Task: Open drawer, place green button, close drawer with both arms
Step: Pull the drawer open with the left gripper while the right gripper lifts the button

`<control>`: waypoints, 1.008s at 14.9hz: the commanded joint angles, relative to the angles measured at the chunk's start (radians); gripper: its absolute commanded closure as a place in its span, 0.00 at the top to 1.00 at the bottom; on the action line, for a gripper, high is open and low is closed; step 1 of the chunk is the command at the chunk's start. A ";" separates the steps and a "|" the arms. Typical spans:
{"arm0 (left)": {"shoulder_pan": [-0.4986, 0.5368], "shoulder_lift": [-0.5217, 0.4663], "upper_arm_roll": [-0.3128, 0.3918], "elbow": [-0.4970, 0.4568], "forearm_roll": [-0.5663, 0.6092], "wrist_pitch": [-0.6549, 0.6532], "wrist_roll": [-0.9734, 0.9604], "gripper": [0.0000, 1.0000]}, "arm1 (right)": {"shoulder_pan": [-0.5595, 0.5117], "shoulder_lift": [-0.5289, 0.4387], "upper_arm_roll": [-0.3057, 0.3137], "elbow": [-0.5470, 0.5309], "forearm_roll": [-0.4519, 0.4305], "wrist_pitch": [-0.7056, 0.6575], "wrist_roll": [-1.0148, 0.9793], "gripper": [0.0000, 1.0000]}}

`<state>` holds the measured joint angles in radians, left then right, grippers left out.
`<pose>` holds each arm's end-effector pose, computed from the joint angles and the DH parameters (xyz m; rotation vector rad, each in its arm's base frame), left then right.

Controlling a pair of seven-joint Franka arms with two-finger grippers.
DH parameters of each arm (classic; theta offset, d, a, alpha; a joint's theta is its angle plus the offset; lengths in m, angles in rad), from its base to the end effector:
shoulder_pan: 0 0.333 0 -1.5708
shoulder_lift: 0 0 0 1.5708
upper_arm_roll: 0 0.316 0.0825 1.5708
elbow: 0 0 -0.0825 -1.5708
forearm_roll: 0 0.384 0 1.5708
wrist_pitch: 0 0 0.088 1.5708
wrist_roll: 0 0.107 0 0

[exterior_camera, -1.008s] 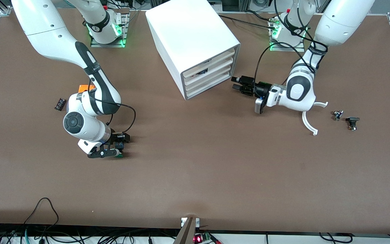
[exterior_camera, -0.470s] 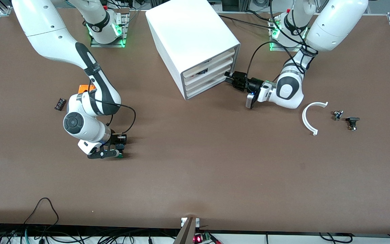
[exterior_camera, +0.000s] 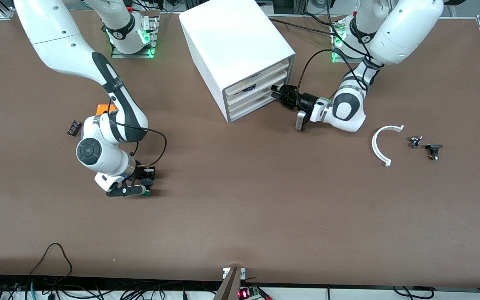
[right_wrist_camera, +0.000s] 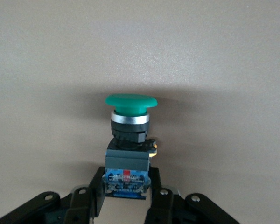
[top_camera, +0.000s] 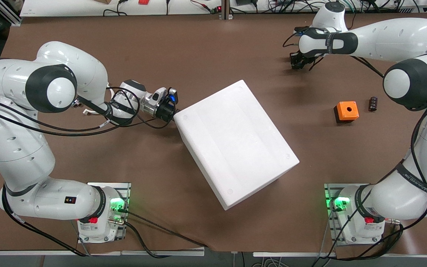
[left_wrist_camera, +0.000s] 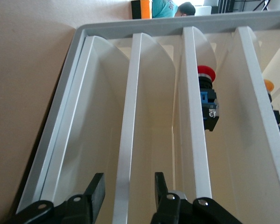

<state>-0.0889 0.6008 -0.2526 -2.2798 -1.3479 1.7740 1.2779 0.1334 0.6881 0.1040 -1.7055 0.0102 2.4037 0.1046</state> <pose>0.3843 -0.2415 0.1091 1.6528 -0.3884 -0.3341 0.6582 0.1523 0.1953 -3.0637 -0.1553 -0.0012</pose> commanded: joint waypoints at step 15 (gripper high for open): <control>0.038 0.016 0.012 0.064 0.007 0.001 0.005 0.00 | 0.047 -0.015 0.005 0.363 0.014 -0.518 0.266 0.00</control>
<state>-0.0725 0.6258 -0.2427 -2.2558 -1.3462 1.7766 1.3163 0.1455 0.6704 0.1099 -1.4061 0.0119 1.9796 0.2520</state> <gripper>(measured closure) 0.890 0.590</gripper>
